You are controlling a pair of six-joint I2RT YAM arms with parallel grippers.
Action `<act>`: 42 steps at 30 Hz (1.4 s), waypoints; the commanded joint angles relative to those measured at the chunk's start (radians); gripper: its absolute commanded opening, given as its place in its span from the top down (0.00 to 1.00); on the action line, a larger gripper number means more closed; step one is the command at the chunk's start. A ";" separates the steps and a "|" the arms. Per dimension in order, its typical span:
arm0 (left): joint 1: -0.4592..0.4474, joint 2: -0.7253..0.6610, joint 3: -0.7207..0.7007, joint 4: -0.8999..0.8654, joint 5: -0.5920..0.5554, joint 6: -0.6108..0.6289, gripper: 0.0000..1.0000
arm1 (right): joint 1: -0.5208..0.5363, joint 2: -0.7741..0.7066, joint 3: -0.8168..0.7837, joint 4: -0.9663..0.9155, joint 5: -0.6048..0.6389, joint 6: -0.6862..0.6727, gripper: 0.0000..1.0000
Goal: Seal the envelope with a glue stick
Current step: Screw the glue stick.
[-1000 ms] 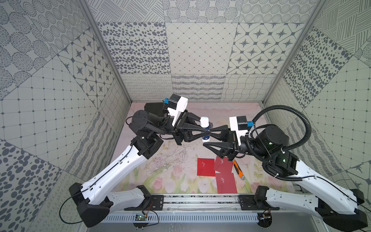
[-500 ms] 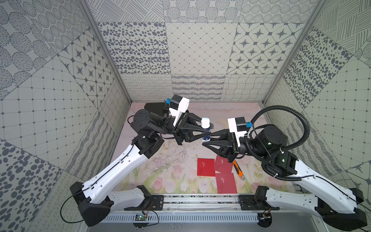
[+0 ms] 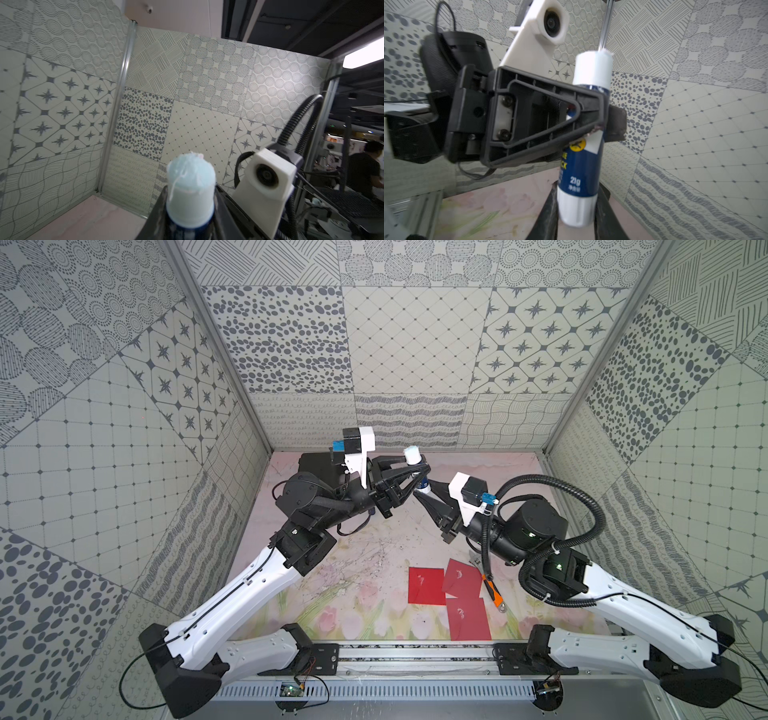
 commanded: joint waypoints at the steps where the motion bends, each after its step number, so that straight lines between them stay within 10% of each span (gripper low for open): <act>1: -0.006 0.006 -0.055 -0.075 -0.330 -0.221 1.00 | -0.018 0.115 0.053 0.261 0.294 -0.330 0.87; 6: -0.021 0.016 -0.076 -0.073 -0.475 -0.273 1.00 | -0.013 0.193 0.082 0.380 0.409 -0.465 0.87; 10: -0.020 0.024 -0.078 -0.025 -0.459 -0.243 1.00 | -0.026 0.140 0.109 0.186 0.318 -0.303 0.73; 16: -0.002 0.051 -0.061 0.105 -0.252 -0.227 1.00 | -0.095 -0.016 0.077 -0.037 -0.053 0.116 0.52; 30: 0.004 0.107 0.009 0.711 0.276 -0.392 1.00 | -0.123 -0.140 -0.050 0.318 -0.562 0.591 0.43; 42: 0.004 0.136 0.069 0.845 0.324 -0.494 1.00 | -0.123 -0.065 -0.022 0.444 -0.578 0.688 0.44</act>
